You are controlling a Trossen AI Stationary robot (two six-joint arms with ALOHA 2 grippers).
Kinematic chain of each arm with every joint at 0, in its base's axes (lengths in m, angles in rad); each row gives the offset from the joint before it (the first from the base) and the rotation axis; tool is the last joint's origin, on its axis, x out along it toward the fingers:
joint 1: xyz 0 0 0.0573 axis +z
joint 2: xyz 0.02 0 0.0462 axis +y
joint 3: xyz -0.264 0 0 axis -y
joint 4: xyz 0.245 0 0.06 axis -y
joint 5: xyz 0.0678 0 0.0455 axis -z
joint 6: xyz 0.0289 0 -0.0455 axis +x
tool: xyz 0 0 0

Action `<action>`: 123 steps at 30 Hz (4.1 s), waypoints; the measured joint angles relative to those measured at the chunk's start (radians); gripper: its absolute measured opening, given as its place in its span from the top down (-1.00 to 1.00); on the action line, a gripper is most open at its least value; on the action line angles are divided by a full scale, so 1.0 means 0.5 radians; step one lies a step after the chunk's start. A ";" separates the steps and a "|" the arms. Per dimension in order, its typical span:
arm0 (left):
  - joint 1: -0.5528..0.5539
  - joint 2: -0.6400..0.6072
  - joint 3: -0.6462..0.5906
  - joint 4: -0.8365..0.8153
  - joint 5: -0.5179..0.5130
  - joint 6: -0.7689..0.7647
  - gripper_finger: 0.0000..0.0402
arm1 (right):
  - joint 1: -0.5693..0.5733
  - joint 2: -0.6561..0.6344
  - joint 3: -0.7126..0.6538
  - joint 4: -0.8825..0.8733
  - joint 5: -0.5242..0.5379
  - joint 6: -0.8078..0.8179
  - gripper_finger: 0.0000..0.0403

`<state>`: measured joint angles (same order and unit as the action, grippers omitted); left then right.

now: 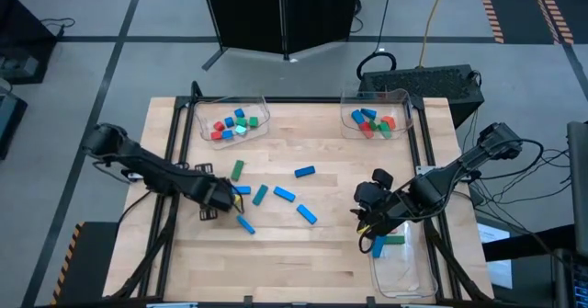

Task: Sort blocks by size
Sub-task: Put the yellow rectangular block into the bottom right transparent bin

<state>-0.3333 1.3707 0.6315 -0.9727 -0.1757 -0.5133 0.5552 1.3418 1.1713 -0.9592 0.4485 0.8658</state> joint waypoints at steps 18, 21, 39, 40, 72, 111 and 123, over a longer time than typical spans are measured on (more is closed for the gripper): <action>-0.050 -0.502 0.001 -0.004 0.294 0.007 -0.06 | 0.000 0.000 0.000 0.014 0.005 0.005 0.07; -0.086 -0.468 -0.008 0.018 0.306 -0.043 -0.06 | 0.000 0.000 0.000 0.014 0.005 0.004 0.07; -0.156 -0.423 -0.385 0.406 0.396 -0.219 -0.06 | 0.000 0.000 0.000 0.024 0.010 0.002 0.07; -0.156 -0.423 -0.388 0.411 0.396 -0.220 -0.05 | 0.000 0.000 0.000 0.028 0.010 0.002 0.07; -0.163 -0.401 -0.038 0.802 -0.376 0.065 0.56 | -0.363 0.660 -0.002 1.222 0.124 -0.196 0.07; -0.172 0.376 0.405 1.371 -0.766 0.749 0.56 | -0.665 1.235 -0.002 2.401 -0.222 -0.139 0.07; -0.172 0.376 0.404 1.444 -0.808 0.800 0.56 | -0.668 1.236 -0.002 2.421 -0.220 -0.162 0.49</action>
<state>-0.4194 1.5585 0.8337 -0.2504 -0.5799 -0.1135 0.2213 1.9598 1.1706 0.2514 0.3385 0.7848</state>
